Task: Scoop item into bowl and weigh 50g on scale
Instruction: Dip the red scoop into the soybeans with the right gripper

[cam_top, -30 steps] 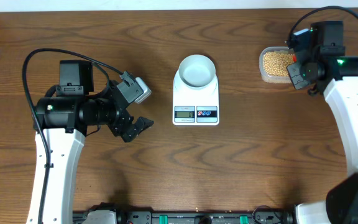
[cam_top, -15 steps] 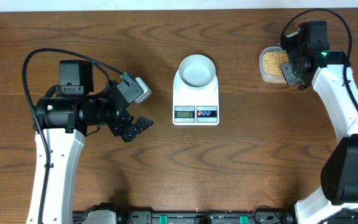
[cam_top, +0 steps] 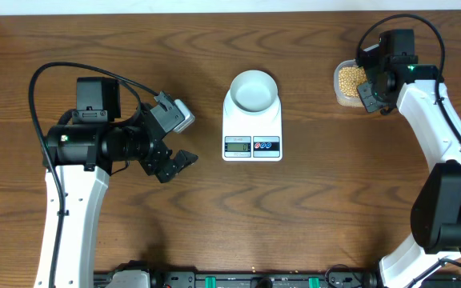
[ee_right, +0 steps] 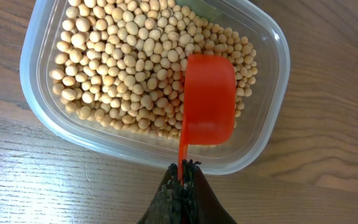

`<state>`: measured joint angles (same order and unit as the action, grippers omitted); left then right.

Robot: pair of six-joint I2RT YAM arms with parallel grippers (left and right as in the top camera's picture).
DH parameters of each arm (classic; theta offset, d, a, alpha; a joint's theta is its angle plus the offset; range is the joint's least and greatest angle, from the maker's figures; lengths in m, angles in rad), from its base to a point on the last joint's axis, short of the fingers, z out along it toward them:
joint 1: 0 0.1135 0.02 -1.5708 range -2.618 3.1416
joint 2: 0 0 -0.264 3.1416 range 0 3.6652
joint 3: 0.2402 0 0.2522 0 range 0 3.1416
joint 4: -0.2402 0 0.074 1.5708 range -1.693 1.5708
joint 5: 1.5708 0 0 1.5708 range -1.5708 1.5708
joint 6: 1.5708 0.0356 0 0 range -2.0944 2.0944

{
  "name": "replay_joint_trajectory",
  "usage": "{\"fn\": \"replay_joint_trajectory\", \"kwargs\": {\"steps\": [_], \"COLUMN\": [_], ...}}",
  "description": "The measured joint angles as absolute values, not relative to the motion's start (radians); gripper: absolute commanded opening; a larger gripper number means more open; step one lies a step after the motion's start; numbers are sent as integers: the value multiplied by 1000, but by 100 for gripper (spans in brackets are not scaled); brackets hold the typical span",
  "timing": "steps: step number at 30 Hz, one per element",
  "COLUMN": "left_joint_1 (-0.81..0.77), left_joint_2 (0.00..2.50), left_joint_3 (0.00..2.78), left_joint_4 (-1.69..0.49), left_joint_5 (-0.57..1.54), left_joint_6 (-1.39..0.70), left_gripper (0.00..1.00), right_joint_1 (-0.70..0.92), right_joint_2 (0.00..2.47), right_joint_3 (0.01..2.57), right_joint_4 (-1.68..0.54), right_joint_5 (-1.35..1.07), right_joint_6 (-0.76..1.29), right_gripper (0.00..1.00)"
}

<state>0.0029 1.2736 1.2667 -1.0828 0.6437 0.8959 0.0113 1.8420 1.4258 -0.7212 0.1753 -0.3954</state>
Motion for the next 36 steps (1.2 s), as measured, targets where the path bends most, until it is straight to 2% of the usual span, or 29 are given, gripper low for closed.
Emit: {"fn": "replay_joint_trajectory", "kwargs": {"steps": [36], "left_joint_1": [3], "left_joint_2": [1274], "left_joint_3": [1267], "left_joint_4": [-1081], "left_joint_5": [644], "left_joint_6": [896], "left_gripper": [98], "right_joint_1": [11], "right_joint_2": [1918], "right_joint_3": [1441], "right_joint_4": [-694], "right_joint_5": [127], "right_joint_6": [-396], "right_gripper": [1]}}
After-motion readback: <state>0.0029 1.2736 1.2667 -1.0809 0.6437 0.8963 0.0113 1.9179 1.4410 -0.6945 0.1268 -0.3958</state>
